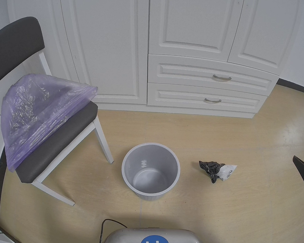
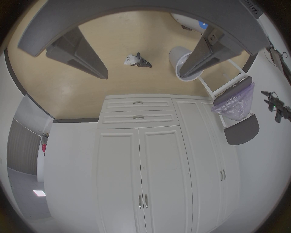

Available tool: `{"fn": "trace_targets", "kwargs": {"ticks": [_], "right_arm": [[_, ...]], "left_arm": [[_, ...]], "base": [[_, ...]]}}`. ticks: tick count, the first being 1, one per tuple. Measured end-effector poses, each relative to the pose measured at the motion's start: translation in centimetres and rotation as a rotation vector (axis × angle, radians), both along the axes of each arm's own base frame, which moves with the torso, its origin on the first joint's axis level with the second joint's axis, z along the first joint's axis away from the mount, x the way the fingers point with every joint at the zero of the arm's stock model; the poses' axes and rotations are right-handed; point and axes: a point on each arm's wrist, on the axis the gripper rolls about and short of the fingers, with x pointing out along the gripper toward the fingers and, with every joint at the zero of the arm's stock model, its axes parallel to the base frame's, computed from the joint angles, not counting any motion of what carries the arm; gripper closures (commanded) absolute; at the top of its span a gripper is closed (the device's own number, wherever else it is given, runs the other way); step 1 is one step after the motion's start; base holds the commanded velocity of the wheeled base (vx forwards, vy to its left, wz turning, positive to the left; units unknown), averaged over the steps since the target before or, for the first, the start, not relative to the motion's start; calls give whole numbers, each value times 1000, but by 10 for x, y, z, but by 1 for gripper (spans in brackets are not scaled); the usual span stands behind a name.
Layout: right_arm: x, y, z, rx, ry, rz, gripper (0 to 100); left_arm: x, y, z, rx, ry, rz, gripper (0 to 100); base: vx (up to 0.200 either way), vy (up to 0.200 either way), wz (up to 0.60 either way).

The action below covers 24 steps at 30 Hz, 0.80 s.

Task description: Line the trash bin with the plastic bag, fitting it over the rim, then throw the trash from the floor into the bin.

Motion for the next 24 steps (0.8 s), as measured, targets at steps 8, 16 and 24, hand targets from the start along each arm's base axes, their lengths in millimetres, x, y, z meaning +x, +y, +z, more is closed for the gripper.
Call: {"fn": "trace_targets", "kwargs": {"ticks": [8,16,24], "right_arm": [[7,1,-6,11,36,6,0],[15,1,-12,29,79,12,0],[20,1,-15,47,108,10,0]], "left_arm": [[-14,2,-32,-65,63,11,0],[-9,13,-60,-2,47,18,0],[4,27,-80,-27,84,16,0]], "base": [[0,0,0],[0,0,0],[0,0,0]]}}
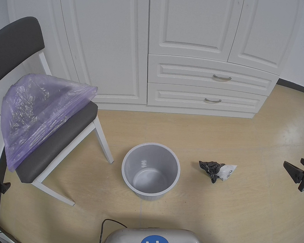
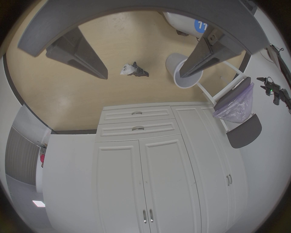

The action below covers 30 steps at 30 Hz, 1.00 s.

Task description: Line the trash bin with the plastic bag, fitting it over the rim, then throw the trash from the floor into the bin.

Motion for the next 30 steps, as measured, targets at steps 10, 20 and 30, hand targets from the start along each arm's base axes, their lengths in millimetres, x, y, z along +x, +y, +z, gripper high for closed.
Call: {"fn": "trace_targets", "kwargs": {"ticks": [10,20,30], "right_arm": [[1,0,1,0,-3,0,0],[1,0,1,2,-4,-1,0],[0,0,2,3,-7,-1,0]], "left_arm": [[20,6,-6,-53,-54,6,0],[43,16,-7,-63,-149,55,0],[54,27,-4,-157,-264,158,0]], "base": [[0,0,0],[0,0,0],[0,0,0]]}}
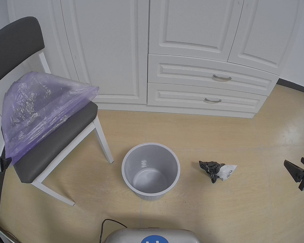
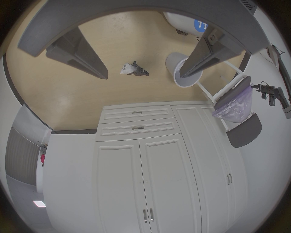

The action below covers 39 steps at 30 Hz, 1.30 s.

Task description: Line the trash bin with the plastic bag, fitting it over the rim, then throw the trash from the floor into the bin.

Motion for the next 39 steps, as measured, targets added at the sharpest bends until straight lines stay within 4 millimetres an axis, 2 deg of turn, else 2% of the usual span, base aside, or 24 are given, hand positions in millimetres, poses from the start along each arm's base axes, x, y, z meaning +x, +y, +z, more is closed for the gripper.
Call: {"fn": "trace_targets", "kwargs": {"ticks": [11,27,28,39], "right_arm": [[1,0,0,1,-15,2,0],[0,4,-3,2,-24,43,0],[0,4,-3,2,-24,46,0],[-1,5,-3,2,-27,54,0]], "left_arm": [[6,3,16,-91,-207,78,0],[25,-3,10,-173,-291,45,0],[26,-4,10,-176,-296,44,100],[31,-3,4,-156,-330,26,100]], "base": [[0,0,0],[0,0,0],[0,0,0],[0,0,0]]}}
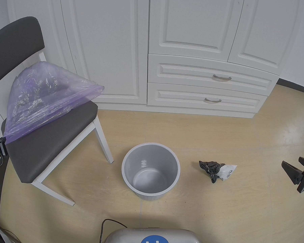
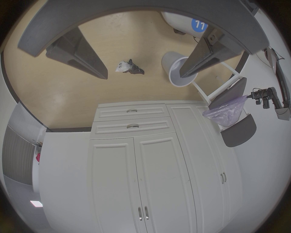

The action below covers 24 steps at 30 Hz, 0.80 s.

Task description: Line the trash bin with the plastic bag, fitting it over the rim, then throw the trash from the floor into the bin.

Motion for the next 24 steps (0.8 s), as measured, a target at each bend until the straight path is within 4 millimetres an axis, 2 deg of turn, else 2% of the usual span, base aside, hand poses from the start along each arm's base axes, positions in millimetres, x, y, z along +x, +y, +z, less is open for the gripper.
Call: {"fn": "trace_targets", "kwargs": {"ticks": [9,16,24], "right_arm": [[-2,2,0,-1,-6,18,0],[-3,3,1,-3,-12,30,0],[-6,6,3,-11,-29,51,0]], "left_arm": [[-9,-13,1,-17,-59,-16,100],[-13,-56,24,-138,-210,-163,100],[-21,-109,52,-160,-324,-394,100]], "base": [[0,0,0],[0,0,0],[0,0,0]]}}
